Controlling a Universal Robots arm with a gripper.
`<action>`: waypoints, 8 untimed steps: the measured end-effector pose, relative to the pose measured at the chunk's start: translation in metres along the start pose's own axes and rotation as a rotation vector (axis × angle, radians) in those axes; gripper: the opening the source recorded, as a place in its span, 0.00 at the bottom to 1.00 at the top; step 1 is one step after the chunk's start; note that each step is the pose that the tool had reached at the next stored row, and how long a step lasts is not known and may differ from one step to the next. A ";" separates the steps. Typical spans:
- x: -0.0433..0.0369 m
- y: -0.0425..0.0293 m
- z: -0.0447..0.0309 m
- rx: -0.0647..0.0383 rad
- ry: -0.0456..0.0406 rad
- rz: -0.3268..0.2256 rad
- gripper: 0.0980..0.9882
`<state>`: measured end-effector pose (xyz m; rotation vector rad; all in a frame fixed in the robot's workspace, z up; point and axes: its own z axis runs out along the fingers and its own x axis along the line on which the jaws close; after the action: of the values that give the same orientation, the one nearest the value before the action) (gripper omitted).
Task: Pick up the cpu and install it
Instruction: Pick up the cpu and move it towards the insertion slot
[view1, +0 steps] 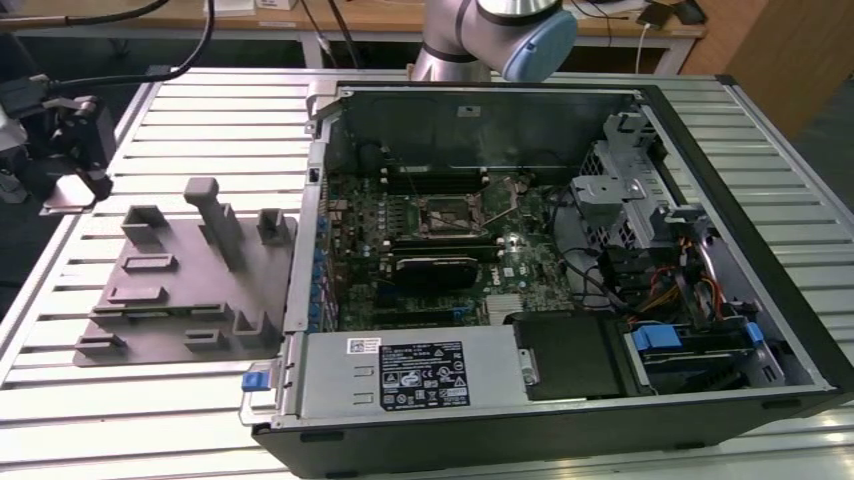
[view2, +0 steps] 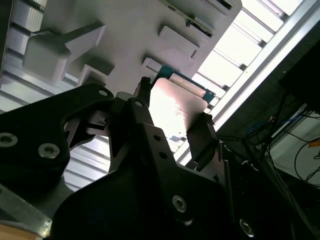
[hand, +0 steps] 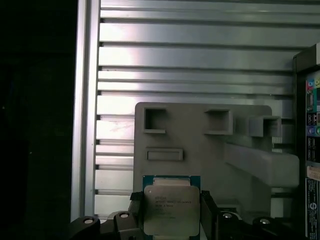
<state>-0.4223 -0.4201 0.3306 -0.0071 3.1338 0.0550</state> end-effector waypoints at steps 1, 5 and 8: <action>0.0000 0.0002 -0.0022 0.000 -0.0008 0.000 0.50; -0.0001 0.0009 -0.0117 0.000 -0.0037 0.000 0.50; -0.0001 0.0020 -0.0175 0.000 -0.0061 0.000 0.50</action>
<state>-0.4224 -0.4187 0.3481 -0.0071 3.1277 0.0549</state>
